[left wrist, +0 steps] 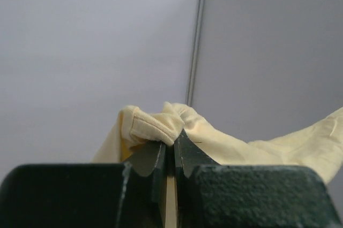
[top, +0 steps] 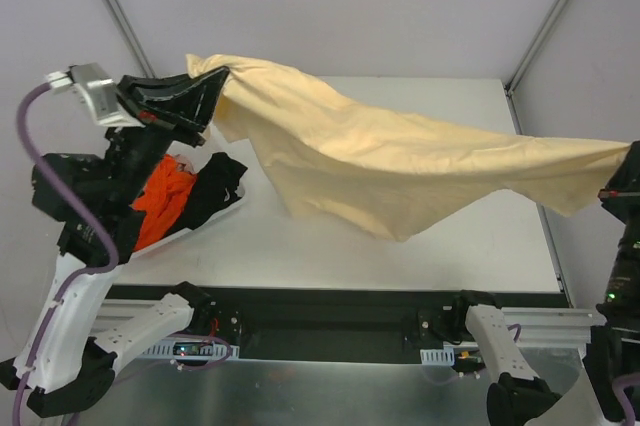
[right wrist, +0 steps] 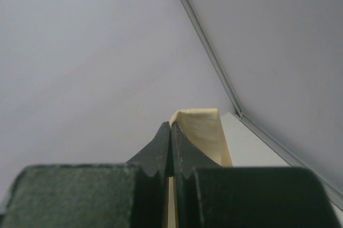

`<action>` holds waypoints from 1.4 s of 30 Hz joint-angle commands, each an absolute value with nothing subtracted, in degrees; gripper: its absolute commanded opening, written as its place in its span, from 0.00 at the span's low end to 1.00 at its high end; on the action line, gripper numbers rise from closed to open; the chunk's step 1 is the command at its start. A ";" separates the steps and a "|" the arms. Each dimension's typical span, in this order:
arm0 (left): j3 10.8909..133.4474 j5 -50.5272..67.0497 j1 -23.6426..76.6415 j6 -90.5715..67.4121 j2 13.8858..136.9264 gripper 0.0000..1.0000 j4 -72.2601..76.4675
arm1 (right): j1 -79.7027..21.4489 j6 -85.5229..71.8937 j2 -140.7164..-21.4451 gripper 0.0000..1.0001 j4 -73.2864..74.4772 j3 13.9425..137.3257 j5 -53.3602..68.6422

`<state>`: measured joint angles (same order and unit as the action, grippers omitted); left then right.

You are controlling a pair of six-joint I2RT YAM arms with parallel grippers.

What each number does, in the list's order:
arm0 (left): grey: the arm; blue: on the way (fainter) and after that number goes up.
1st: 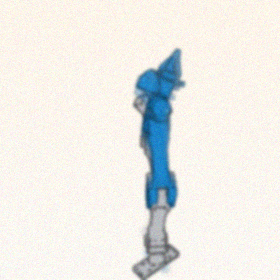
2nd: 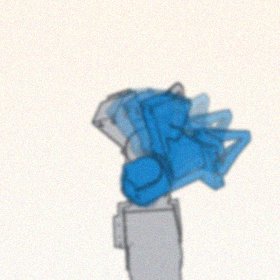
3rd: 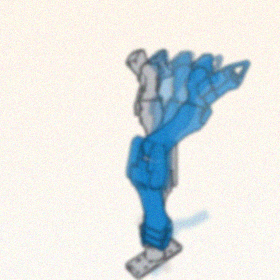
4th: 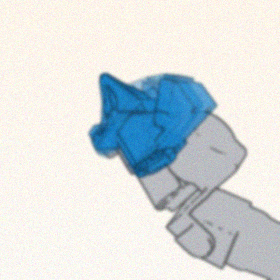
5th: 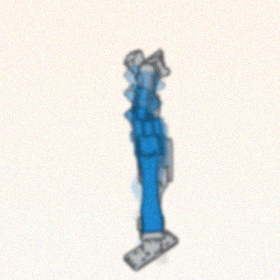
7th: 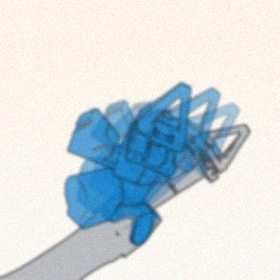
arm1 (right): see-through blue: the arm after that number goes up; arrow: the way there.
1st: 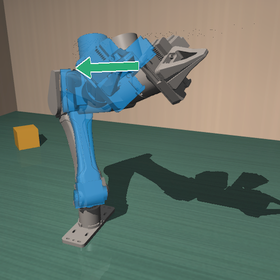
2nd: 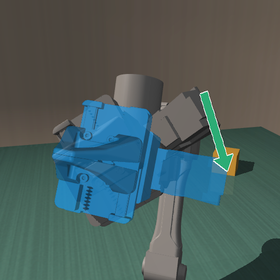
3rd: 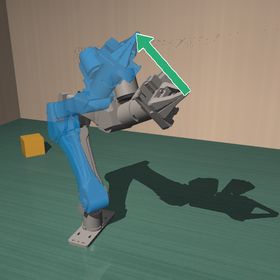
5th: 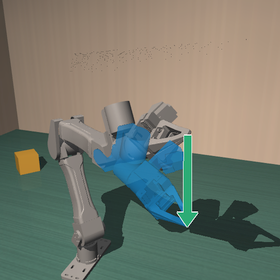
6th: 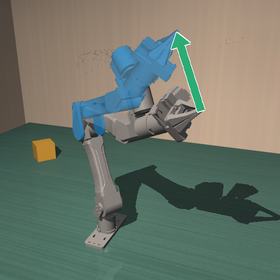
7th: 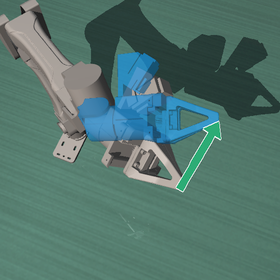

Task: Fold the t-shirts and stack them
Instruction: Flatten out the tshirt

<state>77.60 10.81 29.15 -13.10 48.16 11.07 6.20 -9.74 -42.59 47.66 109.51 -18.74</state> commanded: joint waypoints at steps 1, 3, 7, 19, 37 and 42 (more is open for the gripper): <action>86.12 17.40 28.65 -11.95 48.86 0.00 12.13 | 6.59 -4.75 -46.67 0.01 47.20 118.29 -20.74; 90.15 17.93 28.65 -12.39 49.92 0.00 11.34 | 6.59 -3.00 -48.15 0.01 45.71 121.97 -23.36; 98.33 21.70 28.65 -12.57 55.44 0.00 9.67 | 6.50 -0.35 -51.23 0.01 43.16 126.29 -26.54; 108.01 3.71 27.78 -7.91 86.69 0.00 5.02 | 6.68 7.56 -70.30 0.01 34.11 116.47 -39.63; 110.24 13.53 24.08 -16.51 112.42 0.99 -11.69 | 8.53 3.17 -104.69 1.00 43.07 100.59 -23.13; 96.96 20.39 24.61 -20.30 104.87 0.99 -11.51 | 6.42 0.88 -97.57 0.96 37.54 90.19 -12.85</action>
